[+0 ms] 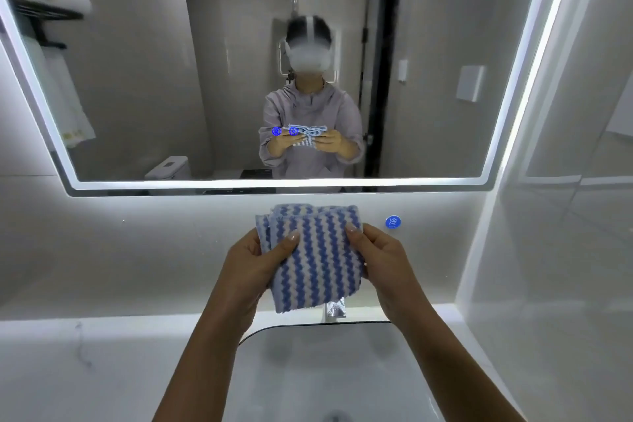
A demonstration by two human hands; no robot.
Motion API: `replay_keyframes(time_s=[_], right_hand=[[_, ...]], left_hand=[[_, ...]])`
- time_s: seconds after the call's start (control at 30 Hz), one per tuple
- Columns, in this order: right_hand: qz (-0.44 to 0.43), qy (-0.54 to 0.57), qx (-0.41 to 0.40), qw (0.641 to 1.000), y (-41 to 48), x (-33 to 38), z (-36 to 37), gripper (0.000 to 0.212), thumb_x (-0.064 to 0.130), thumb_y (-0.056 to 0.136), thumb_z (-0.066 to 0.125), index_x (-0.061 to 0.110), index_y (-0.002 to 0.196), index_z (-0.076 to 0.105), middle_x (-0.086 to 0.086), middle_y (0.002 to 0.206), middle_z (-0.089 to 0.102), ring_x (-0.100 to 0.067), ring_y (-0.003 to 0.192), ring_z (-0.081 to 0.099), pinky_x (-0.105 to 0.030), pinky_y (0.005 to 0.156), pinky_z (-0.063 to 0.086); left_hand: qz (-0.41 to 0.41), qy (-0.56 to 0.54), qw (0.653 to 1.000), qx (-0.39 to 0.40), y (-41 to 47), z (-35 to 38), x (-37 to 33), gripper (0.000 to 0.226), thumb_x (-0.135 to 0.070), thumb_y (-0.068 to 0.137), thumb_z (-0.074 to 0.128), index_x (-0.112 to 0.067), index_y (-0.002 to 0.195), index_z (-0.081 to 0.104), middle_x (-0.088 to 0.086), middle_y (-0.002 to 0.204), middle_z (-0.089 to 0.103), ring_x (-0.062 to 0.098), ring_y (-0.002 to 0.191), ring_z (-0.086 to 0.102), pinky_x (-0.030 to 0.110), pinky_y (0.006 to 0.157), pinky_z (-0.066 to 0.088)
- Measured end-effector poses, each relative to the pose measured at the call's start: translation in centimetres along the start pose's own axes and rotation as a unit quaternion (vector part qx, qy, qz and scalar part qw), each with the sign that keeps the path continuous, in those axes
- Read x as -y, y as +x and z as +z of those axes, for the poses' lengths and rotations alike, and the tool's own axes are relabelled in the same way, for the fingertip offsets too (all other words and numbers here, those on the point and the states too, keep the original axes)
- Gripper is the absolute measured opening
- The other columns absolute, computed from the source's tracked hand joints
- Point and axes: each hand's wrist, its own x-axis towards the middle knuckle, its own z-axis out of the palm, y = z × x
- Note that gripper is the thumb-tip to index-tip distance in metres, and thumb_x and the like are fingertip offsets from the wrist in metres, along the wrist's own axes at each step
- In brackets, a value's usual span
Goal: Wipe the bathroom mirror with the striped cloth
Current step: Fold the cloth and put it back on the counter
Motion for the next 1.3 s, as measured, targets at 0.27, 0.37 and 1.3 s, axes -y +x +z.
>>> replay_keyframes(time_s=[0.27, 0.37, 1.3], right_hand=[[-0.031, -0.011, -0.023, 0.999, 0.9, -0.5, 0.1, 0.01, 0.027, 0.087, 0.063, 0.024, 0.088, 0.073, 0.003, 0.088, 0.076, -0.013, 0.083, 0.072, -0.02, 0.07, 0.055], [-0.033, -0.025, -0.031, 0.999, 1.2, -1.1, 0.6, 0.008, 0.026, 0.087, 0.064, 0.028, 0.085, 0.072, 0.007, 0.085, 0.076, -0.01, 0.08, 0.072, -0.016, 0.066, 0.054], [0.113, -0.115, -0.179, 0.971, 1.5, -9.2, -22.6, 0.014, 0.022, 0.094, 0.058, 0.024, 0.096, 0.072, 0.007, 0.09, 0.075, -0.01, 0.084, 0.071, -0.022, 0.068, 0.056]], left_hand=[[-0.01, -0.017, 1.0, -0.023, 0.6, -2.3, 0.5, 0.036, -0.023, 0.06, 0.077, -0.012, 0.093, 0.072, 0.007, 0.089, 0.076, 0.023, 0.079, 0.073, 0.029, 0.069, 0.06], [-0.005, -0.024, 0.999, -0.046, 0.9, -2.8, 1.1, 0.023, -0.016, 0.067, 0.076, -0.015, 0.089, 0.072, 0.003, 0.084, 0.076, 0.019, 0.074, 0.073, 0.026, 0.059, 0.059], [-0.138, 0.002, 0.986, 0.095, 6.8, 19.2, 14.9, 0.023, -0.01, 0.089, 0.06, -0.022, 0.109, 0.064, -0.003, 0.084, 0.076, 0.013, 0.074, 0.073, 0.024, 0.053, 0.055]])
